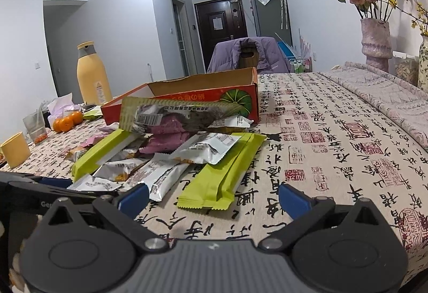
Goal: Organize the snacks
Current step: 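Grasp a white snack packet with the left gripper while the right grasps another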
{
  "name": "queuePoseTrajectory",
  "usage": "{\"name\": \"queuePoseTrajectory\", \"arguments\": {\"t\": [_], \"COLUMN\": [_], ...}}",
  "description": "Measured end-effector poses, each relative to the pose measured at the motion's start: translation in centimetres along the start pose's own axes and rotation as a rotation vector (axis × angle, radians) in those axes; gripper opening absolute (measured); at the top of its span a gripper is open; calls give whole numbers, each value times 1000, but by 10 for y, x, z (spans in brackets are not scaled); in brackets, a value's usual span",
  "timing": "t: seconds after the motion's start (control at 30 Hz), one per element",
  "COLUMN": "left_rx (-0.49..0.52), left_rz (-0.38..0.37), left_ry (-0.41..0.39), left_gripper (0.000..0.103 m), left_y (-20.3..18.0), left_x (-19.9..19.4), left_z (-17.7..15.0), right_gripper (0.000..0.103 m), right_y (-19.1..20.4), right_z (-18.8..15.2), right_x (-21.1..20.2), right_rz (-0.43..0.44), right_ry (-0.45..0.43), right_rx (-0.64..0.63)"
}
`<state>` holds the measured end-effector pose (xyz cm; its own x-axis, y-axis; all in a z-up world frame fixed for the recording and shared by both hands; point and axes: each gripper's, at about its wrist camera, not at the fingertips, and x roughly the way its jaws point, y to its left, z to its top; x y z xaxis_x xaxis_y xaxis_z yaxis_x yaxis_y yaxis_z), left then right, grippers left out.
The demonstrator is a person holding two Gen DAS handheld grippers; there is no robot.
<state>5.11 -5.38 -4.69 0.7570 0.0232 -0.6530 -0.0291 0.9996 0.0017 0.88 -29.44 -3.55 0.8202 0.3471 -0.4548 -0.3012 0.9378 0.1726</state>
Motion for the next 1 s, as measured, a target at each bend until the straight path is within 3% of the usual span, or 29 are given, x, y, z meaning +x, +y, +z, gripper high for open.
{"name": "queuePoseTrajectory", "arguments": {"t": [0.13,0.3,0.4,0.57,0.63,0.87,1.0], "left_rx": [7,8,-1,-1,-1,-3,-1], "left_rz": [-12,-30,-53,-74,-78,-108,-116], "left_ry": [-10,-38,-43,-60,-74,-88,-107], "left_gripper": [100,74,64,56,46,29,25], "left_y": [-1,1,4,6,7,11,14], "left_x": [-2,-8,-11,-16,-20,-23,-26], "left_z": [0,-2,-3,-5,-6,-6,-8], "right_gripper": [103,103,103,103,103,103,103], "right_y": [0,0,1,5,6,8,10], "right_z": [0,-1,0,1,1,1,0], "right_x": [-1,-1,-2,-3,-3,-5,-4], "right_rz": [-5,-12,-15,-15,-16,-21,-22], "right_ry": [2,10,10,9,11,9,12], "right_rx": [-2,-2,0,-9,-10,-14,-19]}}
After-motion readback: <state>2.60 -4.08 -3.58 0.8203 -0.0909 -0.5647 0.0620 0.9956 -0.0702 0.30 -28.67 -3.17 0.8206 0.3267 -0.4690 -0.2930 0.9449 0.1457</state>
